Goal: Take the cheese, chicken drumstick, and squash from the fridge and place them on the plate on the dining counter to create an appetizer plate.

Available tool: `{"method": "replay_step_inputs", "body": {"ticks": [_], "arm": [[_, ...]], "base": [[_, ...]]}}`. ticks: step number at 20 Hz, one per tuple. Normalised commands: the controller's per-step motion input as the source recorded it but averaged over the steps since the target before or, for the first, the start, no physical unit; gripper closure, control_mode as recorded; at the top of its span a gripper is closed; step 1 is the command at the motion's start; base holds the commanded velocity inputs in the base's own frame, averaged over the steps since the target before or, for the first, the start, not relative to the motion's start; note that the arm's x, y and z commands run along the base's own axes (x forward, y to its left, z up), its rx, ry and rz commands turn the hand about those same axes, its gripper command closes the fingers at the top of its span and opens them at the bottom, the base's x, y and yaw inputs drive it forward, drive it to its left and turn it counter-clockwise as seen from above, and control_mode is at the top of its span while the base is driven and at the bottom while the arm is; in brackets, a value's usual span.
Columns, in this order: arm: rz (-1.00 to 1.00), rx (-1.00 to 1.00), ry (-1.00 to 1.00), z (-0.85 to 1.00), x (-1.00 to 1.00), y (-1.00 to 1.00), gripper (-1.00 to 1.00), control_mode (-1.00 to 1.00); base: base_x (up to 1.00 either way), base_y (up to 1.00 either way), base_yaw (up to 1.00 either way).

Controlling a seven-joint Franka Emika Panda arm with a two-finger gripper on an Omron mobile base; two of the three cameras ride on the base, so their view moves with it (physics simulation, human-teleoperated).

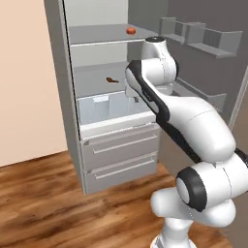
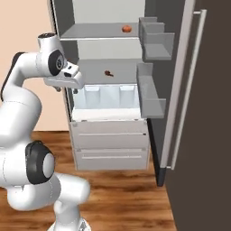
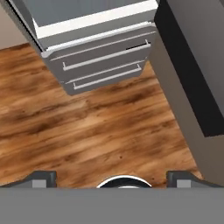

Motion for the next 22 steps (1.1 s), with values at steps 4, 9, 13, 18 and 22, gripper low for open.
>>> {"method": "replay_step_inputs", "body": {"ticks": [4, 9, 13, 18, 22], "arm": [[0.00, 0.00, 0.00, 0.00, 0.00, 0.00, -1.00, 1.00], [0.00, 0.00, 0.00, 0.00, 0.00, 0.00, -1.00, 1.00], [0.00, 0.00, 0.00, 0.00, 0.00, 0.00, -1.00, 1.00], [0.00, 0.00, 0.00, 0.00, 0.00, 0.00, -1.00, 1.00], [-0.07, -0.01, -0.23, 0.28, -0.04, 0.00, -1.00, -1.00]], "base": [[1.00, -0.24, -0.24], [1.00, -0.02, -0.22], [1.00, 0.00, -0.20], [0.93, 0.00, -0.19], [0.09, 0.00, -0.04]]}}
